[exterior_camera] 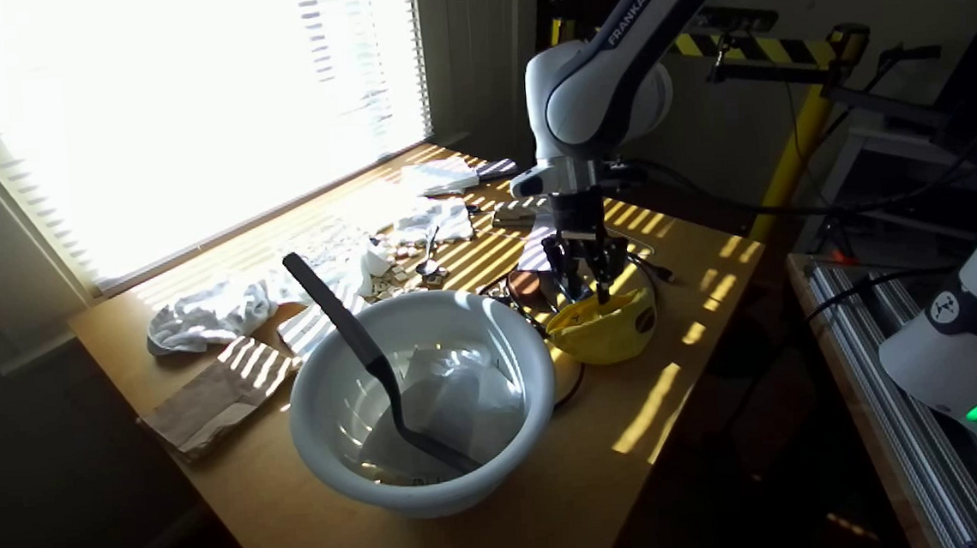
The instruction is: Open up the case, then place two white objects inside
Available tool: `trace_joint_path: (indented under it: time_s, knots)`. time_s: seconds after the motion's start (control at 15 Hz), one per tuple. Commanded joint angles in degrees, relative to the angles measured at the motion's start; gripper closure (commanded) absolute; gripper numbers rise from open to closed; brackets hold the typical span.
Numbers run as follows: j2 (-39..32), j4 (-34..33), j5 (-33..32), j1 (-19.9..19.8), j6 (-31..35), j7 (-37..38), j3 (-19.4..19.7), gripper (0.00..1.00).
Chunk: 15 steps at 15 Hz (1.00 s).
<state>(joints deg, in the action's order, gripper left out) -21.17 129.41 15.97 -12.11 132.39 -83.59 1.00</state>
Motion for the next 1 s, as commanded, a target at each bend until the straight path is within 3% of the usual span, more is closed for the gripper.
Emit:
trace_joint_path:
  time_s: [0.0, 0.07, 0.13, 0.2, 0.27, 0.6, 0.73, 0.8, 0.93]
  knots:
    - [-0.1, 1.3, -3.4, 1.1, 2.2, 3.6, 0.3, 0.77]
    - [-0.1, 1.5, -3.9, 1.2, 2.6, 4.1, 0.3, 0.85]
    - [-0.2, 1.7, -4.5, 1.3, 3.0, 4.7, 0.3, 0.87]
    - [-0.3, 1.9, -5.2, 1.4, 3.5, 5.4, 0.4, 0.83]
    - [-0.4, 2.1, -6.1, 1.6, 4.5, 6.2, 0.6, 0.87]
    - [-0.2, 2.9, -10.2, 2.0, 9.2, 10.4, 0.5, 0.46]
    - [-0.4, 3.2, -11.6, 2.1, 10.2, 11.5, 0.5, 0.84]
    - [-0.4, 3.4, -12.4, 2.1, 10.4, 12.1, 0.5, 0.85]
    - [-0.3, 3.7, -13.2, 2.0, 10.6, 12.6, 0.3, 1.0]
